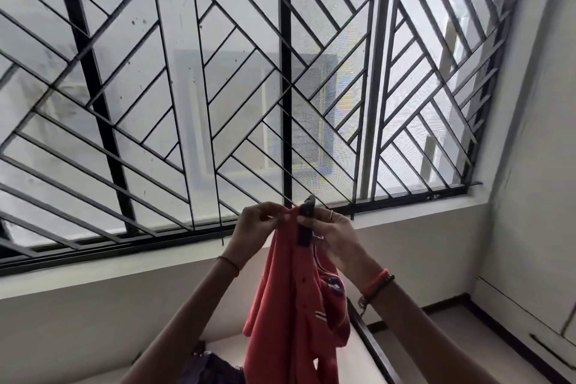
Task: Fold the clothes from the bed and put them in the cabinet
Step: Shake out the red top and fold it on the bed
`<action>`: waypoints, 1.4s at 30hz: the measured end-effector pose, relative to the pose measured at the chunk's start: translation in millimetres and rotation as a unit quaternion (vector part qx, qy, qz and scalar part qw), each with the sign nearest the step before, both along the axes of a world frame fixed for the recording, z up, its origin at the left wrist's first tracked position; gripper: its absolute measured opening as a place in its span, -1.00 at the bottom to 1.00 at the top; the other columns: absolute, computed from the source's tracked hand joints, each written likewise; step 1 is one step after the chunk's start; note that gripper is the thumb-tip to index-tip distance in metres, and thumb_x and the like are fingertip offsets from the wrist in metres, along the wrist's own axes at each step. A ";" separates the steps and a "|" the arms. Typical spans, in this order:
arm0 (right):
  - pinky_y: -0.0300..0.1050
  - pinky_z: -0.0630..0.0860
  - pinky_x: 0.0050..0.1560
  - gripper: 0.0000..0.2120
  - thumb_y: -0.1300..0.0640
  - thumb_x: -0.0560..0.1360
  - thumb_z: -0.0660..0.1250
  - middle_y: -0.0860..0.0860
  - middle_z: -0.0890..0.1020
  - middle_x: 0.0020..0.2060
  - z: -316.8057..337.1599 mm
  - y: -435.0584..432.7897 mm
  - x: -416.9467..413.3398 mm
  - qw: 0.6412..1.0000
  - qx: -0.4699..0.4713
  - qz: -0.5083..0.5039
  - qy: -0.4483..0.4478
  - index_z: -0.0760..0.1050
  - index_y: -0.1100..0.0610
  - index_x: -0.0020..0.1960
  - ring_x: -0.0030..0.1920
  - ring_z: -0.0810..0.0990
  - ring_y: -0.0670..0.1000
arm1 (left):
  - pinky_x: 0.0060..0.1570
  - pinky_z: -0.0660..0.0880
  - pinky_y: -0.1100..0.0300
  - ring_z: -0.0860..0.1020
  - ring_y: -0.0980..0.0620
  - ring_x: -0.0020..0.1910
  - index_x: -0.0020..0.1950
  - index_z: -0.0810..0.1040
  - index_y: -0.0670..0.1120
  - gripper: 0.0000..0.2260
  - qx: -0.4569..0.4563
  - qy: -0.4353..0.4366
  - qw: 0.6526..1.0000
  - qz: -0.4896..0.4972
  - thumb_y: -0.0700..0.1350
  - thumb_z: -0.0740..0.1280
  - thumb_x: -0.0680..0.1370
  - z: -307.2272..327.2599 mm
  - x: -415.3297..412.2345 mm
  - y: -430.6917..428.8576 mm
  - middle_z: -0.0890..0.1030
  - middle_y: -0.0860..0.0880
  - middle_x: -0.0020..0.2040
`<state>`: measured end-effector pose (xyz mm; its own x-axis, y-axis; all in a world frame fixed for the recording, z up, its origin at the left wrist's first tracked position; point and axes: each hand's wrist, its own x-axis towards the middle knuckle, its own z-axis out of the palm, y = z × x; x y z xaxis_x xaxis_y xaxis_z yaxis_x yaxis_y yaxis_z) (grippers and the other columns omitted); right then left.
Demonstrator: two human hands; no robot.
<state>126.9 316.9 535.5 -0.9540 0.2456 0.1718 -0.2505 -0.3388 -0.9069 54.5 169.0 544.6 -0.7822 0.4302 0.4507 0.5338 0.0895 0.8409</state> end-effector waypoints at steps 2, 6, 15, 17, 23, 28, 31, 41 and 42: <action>-0.20 0.60 -0.22 -0.85 0.44 0.41 0.34 0.06 0.70 -0.29 1.8 1.1 1.0 1.000 -0.006 0.000 -0.009 0.60 0.24 -0.11 -0.27 0.67 -0.04 | -0.23 0.48 0.33 0.51 0.35 -0.36 -0.25 0.60 0.05 -0.73 -0.013 0.031 0.999 0.023 -0.33 0.42 0.44 2.4 -2.3 3.0 0.61 0.24 -0.38; -0.12 0.58 -0.11 -0.85 0.42 0.40 0.36 0.07 0.69 -0.24 2.3 7.0 2.0 0.999 -0.013 0.014 -0.027 0.57 0.23 -0.09 -0.21 0.67 0.00 | -0.22 0.47 0.28 0.48 0.40 -0.42 -0.25 0.61 0.05 -0.77 -0.016 0.051 0.997 0.061 -0.29 0.43 0.44 3.5 -1.5 6.6 0.60 0.23 -0.41; -0.22 0.59 -0.29 -0.86 0.44 0.44 0.32 0.05 0.70 -0.29 4.8 9.6 7.1 1.000 -0.001 -0.002 -0.019 0.56 0.27 -0.08 -0.29 0.67 -0.03 | -0.27 0.47 0.36 0.48 0.34 -0.45 -0.18 0.64 -0.01 -0.85 -0.027 0.061 0.994 0.087 -0.27 0.42 0.46 1.7 -1.0 1.6 0.62 0.13 -0.27; -0.24 0.57 -0.33 -0.87 0.44 0.45 0.31 0.04 0.69 -0.33 7.6 6.1 6.8 1.000 -0.004 -0.012 -0.018 0.56 0.26 -0.11 -0.33 0.66 -0.06 | -0.23 0.51 0.22 0.50 0.24 -0.42 -0.19 0.61 0.07 -0.80 -0.025 0.044 0.995 0.082 -0.25 0.43 0.46 2.1 0.6 0.0 0.62 0.11 -0.27; -0.26 0.52 -0.34 -0.81 0.43 0.43 0.35 -0.03 0.66 -0.41 6.9 -3.3 2.3 0.998 -0.017 -0.045 -0.032 0.54 0.16 -0.20 -0.39 0.63 -0.10 | -0.18 0.39 0.39 0.50 0.13 -0.19 -0.14 0.66 0.02 -0.91 -0.044 0.084 0.989 0.114 -0.18 0.44 0.45 2.2 3.6 -2.8 0.52 0.01 -0.17; -0.31 0.56 -0.31 -0.86 0.42 0.45 0.32 0.00 0.69 -0.37 8.3 -11.0 4.7 0.999 0.011 -0.029 -0.016 0.59 0.25 -0.10 -0.35 0.65 -0.10 | -0.23 0.34 0.54 0.50 0.22 -0.20 -0.03 0.69 -0.15 -0.85 -0.052 0.035 0.994 0.085 -0.12 0.43 0.46 0.3 12.1 0.5 0.53 0.06 -0.26; -0.31 0.54 -0.31 -0.84 0.42 0.45 0.32 -0.01 0.68 -0.36 10.7 -11.5 7.0 0.999 0.031 -0.027 -0.012 0.60 0.21 -0.13 -0.34 0.64 -0.09 | -0.27 0.39 0.55 0.54 0.38 -0.36 -0.03 0.66 -0.28 -0.83 -0.022 -0.010 0.998 0.052 -0.20 0.42 0.47 2.0 14.8 3.7 0.58 0.00 -0.28; -0.27 0.58 -0.25 -0.88 0.41 0.46 0.32 -0.02 0.68 -0.32 14.1 -3.0 9.6 0.998 0.043 -0.036 0.004 0.58 0.24 -0.09 -0.26 0.65 -0.10 | -0.32 0.41 0.53 0.60 0.25 -0.26 0.02 0.64 -0.24 -0.80 0.082 -0.181 0.980 -0.006 -0.14 0.41 0.48 -4.8 17.1 17.8 0.66 -0.06 -0.18; -0.27 0.59 -0.25 -0.87 0.40 0.47 0.31 -0.01 0.69 -0.31 13.7 -3.3 9.4 0.998 0.040 -0.038 0.011 0.58 0.23 -0.09 -0.25 0.66 -0.10 | -0.27 0.45 0.48 0.61 0.16 -0.19 0.01 0.64 -0.25 -0.79 0.093 -0.185 0.978 -0.002 -0.14 0.42 0.48 -3.9 17.0 19.7 0.67 -0.12 -0.14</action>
<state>136.3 313.7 549.2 -0.9288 0.3027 0.2139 -0.2925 -0.2444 -0.9245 71.4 188.6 540.7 -0.9051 0.3709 0.2078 0.1901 -0.0842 0.9782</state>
